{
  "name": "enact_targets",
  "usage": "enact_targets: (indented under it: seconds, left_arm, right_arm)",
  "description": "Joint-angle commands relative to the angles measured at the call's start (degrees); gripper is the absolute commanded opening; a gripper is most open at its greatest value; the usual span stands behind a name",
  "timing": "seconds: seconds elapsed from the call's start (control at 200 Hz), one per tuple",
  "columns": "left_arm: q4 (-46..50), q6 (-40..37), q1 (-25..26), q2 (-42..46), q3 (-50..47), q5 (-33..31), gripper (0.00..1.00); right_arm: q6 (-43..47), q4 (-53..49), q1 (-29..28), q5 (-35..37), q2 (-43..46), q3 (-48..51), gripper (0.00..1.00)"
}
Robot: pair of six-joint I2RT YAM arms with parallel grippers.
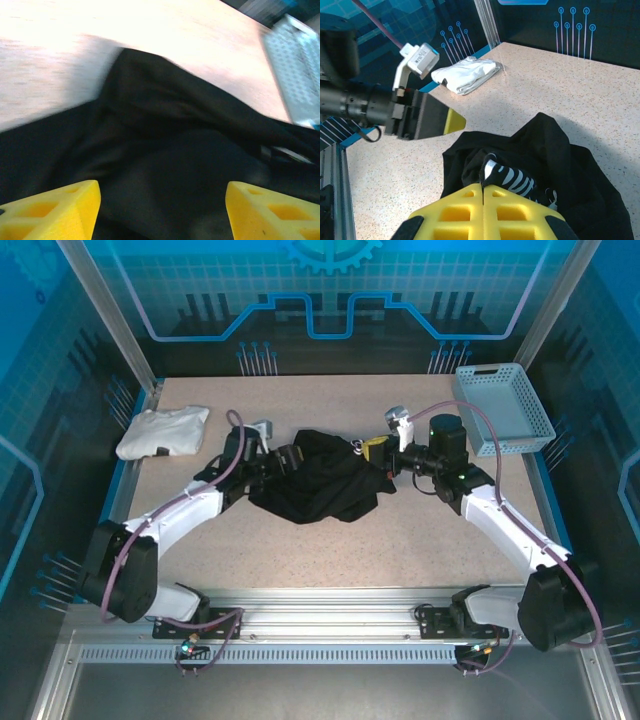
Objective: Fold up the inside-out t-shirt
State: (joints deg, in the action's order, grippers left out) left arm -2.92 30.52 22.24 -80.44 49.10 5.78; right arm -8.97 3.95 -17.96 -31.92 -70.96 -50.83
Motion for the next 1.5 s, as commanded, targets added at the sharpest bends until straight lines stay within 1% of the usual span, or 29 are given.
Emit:
enact_targets:
  seconds: [0.0, 0.08, 0.125, 0.21, 0.275, 0.34, 0.375, 0.405, 0.535, 0.62, 0.715, 0.815, 0.925, 1.025, 1.111, 1.186, 1.261, 1.331, 1.396, 1.496]
  left_arm:
    - [1.1, 0.9, 5.5, -0.9, 3.2, 4.1, 0.71]
    - [2.0, 0.7, 7.3, -3.5, 5.0, 2.3, 0.70]
    - [2.1, 0.8, 7.2, -5.1, 5.9, 2.1, 0.65]
    - [2.2, 0.4, 7.3, -7.3, 7.8, 3.0, 0.46]
    - [3.1, -0.3, 6.9, -7.3, 8.4, 2.7, 0.27]
    - [2.1, -0.2, 5.2, -5.6, 7.0, 2.0, 0.10]
    - [1.2, 0.4, 4.0, -4.6, 5.9, 2.1, 0.03]
    - [0.5, 1.0, 2.5, -3.7, 5.2, 2.4, 0.00]
    - [-0.6, 2.2, -2.9, 0.4, 3.1, 2.4, 0.00]
    - [-0.3, 2.5, -4.9, 3.0, 1.9, -0.5, 0.00]
    - [-2.3, 4.0, -6.8, 6.3, -1.8, -2.5, 0.00]
    - [-2.6, 4.3, -7.9, 9.7, -5.7, -5.9, 0.00]
    - [-4.7, 4.0, -8.2, 11.6, -9.2, -6.7, 0.00]
    - [-5.3, 3.7, -8.1, 12.7, -10.3, -7.3, 0.00]
    - [-3.9, 2.8, -8.3, 15.7, -11.3, -11.5, 0.00]
    - [-0.4, 3.5, -9.6, 18.8, -12.0, -15.7, 0.00]
    - [2.6, 3.0, -10.5, 20.6, -12.5, -18.1, 0.00]
    - [3.2, 1.8, -10.2, 20.2, -12.4, -16.6, 0.00]
    - [3.1, 0.0, -9.2, 18.5, -12.3, -15.3, 0.00]
    - [5.6, -2.3, -7.1, 15.3, -10.9, -16.0, 0.00]
  right_arm:
    - [0.9, 1.1, -0.7, -0.2, 0.6, 0.1, 0.00]
    - [1.0, 1.0, -1.0, -0.1, 0.8, 0.1, 0.00]
    - [0.9, 0.6, -1.2, 0.1, 0.9, 0.1, 0.00]
    - [1.6, -1.3, -1.3, 1.3, 1.6, -1.0, 0.00]
    - [2.1, -3.5, -1.3, 3.5, 2.5, -3.0, 0.00]
    - [1.4, -4.8, -1.2, 5.3, 3.6, -5.4, 0.00]
    - [0.5, -4.4, -1.1, 5.4, 4.3, -6.5, 0.00]
    - [-0.5, -3.8, -1.0, 5.1, 4.7, -7.7, 0.00]
    - [-4.3, -1.1, -1.1, 2.7, 5.8, -13.7, 0.00]
    - [-5.3, 0.0, -1.1, 2.3, 7.1, -15.2, 0.00]
    - [-4.7, 1.1, -1.0, 2.9, 9.6, -12.6, 0.00]
    - [-4.1, 0.3, -0.6, 5.7, 11.1, -8.0, 0.00]
    - [-5.7, 0.2, -0.4, 7.4, 8.9, -6.3, 0.00]
    - [-7.0, -3.1, -0.8, 5.8, 4.5, -12.8, 0.00]
    - [-5.4, -5.2, -1.3, 3.0, 2.8, -18.2, 0.00]
    - [-1.2, -8.6, -1.2, 4.2, 4.9, -20.5, 0.00]
    - [1.6, -9.8, -0.5, 5.7, 8.3, -18.9, 0.00]
    - [0.9, -8.4, 0.0, 4.9, 9.9, -15.4, 0.00]
    - [-0.5, -7.2, -0.1, 1.8, 8.8, -13.3, 0.00]
    - [-1.9, -7.5, -0.6, -0.2, 6.1, -11.6, 0.00]
